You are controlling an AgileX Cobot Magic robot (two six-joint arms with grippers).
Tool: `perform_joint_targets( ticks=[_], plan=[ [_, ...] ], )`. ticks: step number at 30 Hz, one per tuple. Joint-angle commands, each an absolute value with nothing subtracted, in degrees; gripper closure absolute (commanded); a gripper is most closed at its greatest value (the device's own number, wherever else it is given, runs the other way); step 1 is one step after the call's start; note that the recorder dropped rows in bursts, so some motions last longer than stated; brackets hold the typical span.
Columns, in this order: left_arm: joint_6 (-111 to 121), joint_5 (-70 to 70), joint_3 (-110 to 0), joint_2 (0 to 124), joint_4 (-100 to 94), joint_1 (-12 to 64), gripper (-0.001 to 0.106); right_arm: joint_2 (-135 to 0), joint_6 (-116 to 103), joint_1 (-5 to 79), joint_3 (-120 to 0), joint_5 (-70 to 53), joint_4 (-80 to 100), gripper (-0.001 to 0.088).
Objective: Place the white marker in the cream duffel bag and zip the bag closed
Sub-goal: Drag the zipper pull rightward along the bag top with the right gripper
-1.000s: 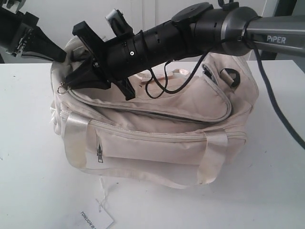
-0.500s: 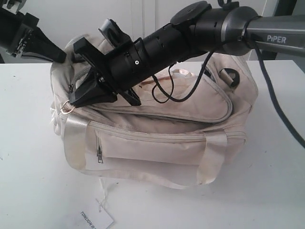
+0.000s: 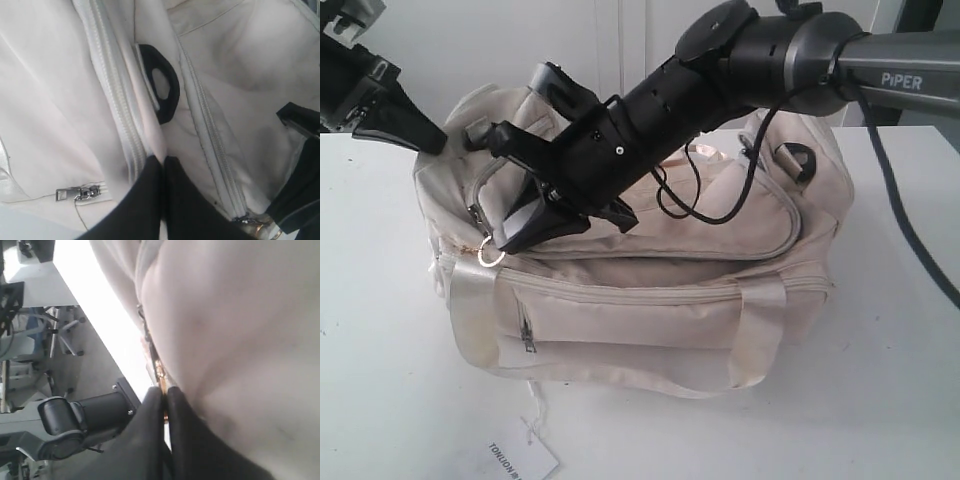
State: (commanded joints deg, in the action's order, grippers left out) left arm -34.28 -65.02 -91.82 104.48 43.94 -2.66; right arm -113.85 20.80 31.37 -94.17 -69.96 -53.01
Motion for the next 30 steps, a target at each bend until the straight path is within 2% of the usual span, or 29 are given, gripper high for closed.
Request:
perform_joint_targets(
  ticks=[10, 30],
  plan=[
    [-29.67, -65.56, -86.31, 104.62, 43.36, -2.66, 0.105, -112.09, 20.8, 31.37, -94.07, -69.96, -50.58, 0.0868],
    [-21.14, -69.96, -85.71, 101.26, 42.53, -2.66, 0.105, -112.09, 20.8, 31.37, -93.81, -69.96, -48.13, 0.0868]
  ],
)
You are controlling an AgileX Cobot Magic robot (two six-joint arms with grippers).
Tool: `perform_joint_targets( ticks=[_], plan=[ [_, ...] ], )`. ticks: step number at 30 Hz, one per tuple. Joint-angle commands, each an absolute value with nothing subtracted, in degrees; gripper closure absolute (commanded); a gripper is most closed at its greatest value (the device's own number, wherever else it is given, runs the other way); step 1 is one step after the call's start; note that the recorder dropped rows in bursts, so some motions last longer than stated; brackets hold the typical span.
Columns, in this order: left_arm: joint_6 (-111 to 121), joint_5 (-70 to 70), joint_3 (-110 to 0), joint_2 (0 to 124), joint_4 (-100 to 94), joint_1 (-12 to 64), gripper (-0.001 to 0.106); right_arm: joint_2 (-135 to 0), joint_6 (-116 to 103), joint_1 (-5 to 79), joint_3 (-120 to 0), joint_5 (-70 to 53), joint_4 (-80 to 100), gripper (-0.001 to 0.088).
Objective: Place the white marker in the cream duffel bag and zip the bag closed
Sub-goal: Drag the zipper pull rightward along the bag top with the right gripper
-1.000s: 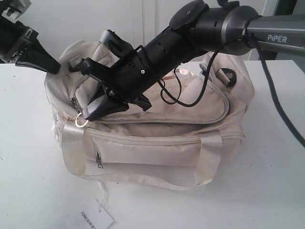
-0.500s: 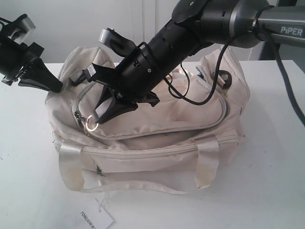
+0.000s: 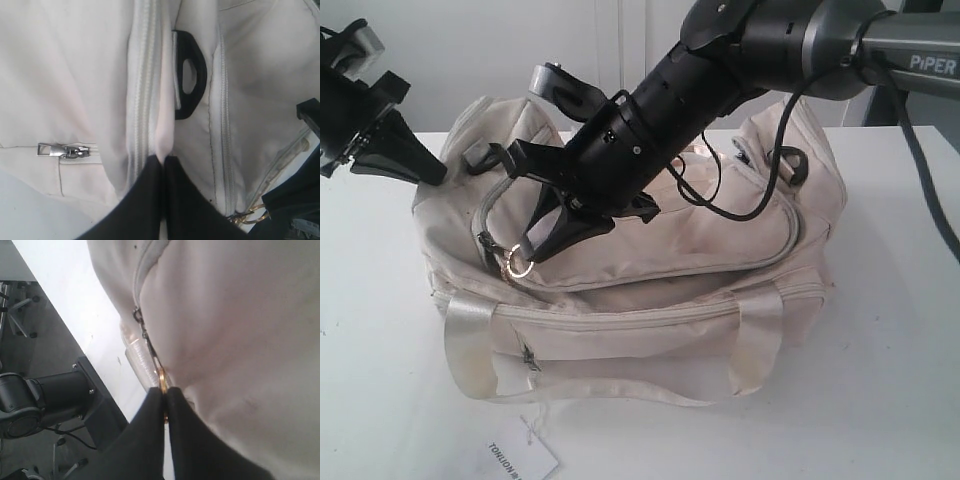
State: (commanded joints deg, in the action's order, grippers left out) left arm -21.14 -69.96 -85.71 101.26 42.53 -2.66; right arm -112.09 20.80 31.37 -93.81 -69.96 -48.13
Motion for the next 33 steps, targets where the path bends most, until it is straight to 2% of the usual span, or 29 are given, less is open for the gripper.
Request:
perform_joint_targets(
  ticks=[14, 33],
  plan=[
    [-21.14, -66.35, -85.71, 101.26, 38.62, -2.66, 0.105, -112.09, 19.25, 31.37, -93.54, -69.96, -42.97, 0.0868],
    [-20.73, -64.02, -85.71, 101.26, 38.03, -2.66, 0.105, -107.29, 19.26, 31.58, -82.78, -69.96, -42.82, 0.0868]
  ],
)
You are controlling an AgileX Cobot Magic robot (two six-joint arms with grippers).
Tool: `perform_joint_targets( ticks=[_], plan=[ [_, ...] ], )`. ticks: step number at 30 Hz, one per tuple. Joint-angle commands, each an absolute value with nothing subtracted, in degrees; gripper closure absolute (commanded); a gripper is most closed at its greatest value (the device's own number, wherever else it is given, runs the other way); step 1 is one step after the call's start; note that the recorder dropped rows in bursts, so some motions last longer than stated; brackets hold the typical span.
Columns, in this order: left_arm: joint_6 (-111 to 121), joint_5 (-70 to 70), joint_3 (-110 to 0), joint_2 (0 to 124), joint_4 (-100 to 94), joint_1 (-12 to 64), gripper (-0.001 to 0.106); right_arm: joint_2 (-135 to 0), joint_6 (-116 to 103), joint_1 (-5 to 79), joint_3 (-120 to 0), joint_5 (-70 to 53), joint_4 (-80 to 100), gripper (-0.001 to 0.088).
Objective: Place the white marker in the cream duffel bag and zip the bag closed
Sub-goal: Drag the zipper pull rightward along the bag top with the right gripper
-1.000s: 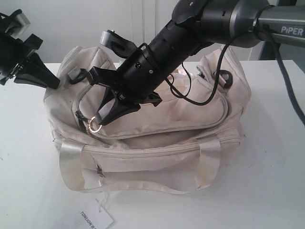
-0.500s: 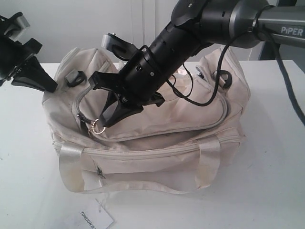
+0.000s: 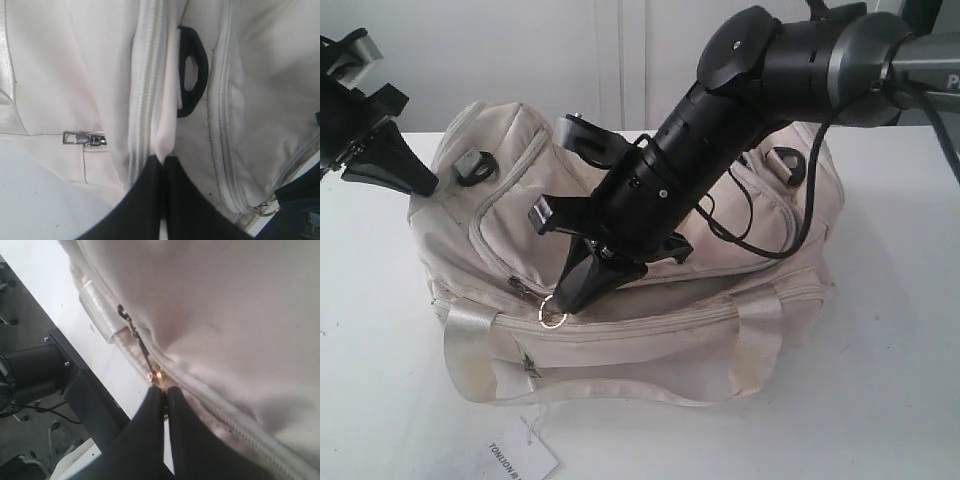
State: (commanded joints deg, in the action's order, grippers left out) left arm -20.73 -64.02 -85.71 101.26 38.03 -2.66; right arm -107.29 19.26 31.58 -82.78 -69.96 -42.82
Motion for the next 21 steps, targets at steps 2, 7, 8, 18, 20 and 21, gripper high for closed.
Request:
perform_joint_targets(
  ticks=[2, 7, 8, 18, 20, 21],
  plan=[
    [-20.87, -64.02, -85.71, 101.26, 37.79, -2.66, 0.105, -106.27, 19.78, 31.58, -82.78, -69.96, -42.3, 0.0868],
    [-20.87, -63.66, -85.71, 101.26, 35.87, -2.66, 0.105, -103.18, 19.51, 31.38, -82.78, -69.96, -36.83, 0.0868],
    [-20.87, -63.66, -85.71, 101.26, 35.73, -2.66, 0.105, -102.52, 19.12, 31.38, -82.78, -69.96, -35.66, 0.0868],
    [-20.87, -63.16, -85.71, 101.36, 33.95, -2.66, 0.105, -97.77, 17.54, 29.52, -82.78, -69.96, -30.17, 0.0868],
    [-20.87, -63.16, -85.71, 101.36, 32.75, -2.66, 0.105, -97.29, 17.41, 28.84, -82.78, -69.96, -29.82, 0.0868],
    [-20.87, -63.16, -85.71, 101.36, 32.71, -2.66, 0.105, -97.07, 17.3, 28.43, -82.78, -69.96, -29.82, 0.0868]
  ],
)
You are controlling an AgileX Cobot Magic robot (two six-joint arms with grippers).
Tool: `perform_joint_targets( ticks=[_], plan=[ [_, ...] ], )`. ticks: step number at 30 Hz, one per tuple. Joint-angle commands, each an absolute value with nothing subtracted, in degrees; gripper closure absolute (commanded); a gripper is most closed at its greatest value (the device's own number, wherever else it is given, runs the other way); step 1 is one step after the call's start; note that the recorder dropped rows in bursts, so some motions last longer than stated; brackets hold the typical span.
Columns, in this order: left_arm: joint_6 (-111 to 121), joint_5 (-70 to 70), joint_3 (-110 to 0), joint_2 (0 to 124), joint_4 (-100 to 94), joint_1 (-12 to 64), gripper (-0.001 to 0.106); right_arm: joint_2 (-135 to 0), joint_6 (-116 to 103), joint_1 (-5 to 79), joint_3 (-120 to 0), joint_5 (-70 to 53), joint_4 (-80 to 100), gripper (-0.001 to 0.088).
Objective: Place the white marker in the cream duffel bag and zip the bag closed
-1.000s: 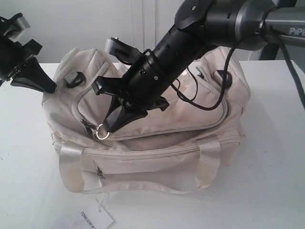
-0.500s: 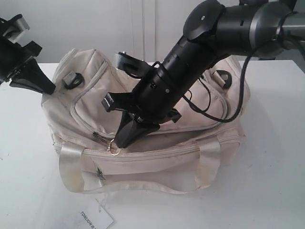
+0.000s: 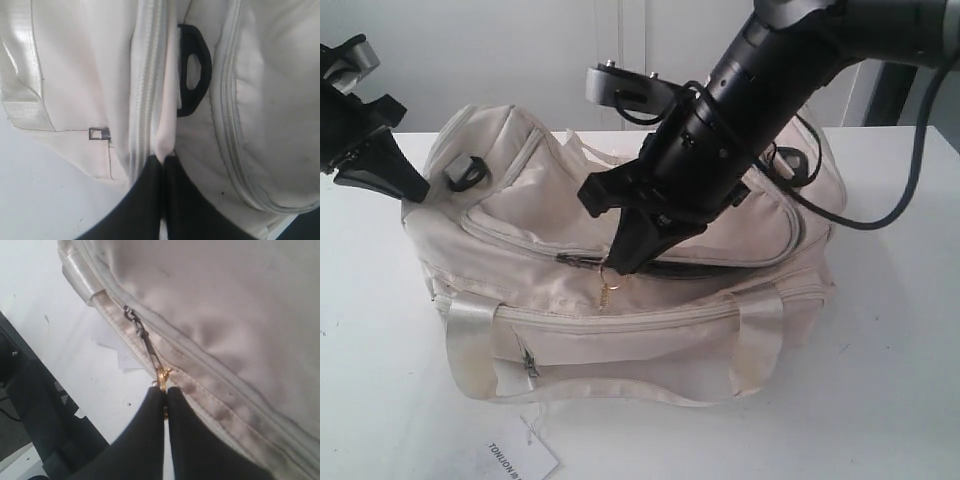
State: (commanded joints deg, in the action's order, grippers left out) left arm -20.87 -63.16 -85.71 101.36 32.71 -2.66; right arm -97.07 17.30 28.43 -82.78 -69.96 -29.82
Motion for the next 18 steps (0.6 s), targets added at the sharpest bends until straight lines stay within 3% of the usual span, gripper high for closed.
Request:
perform_joint_targets(
  ticks=[18],
  plan=[
    [-20.87, -62.69, -85.71, 101.36, 32.47, -2.66, 0.105, -91.86, 17.31, 17.37, -82.69, -69.96, -28.3, 0.0868]
  ],
)
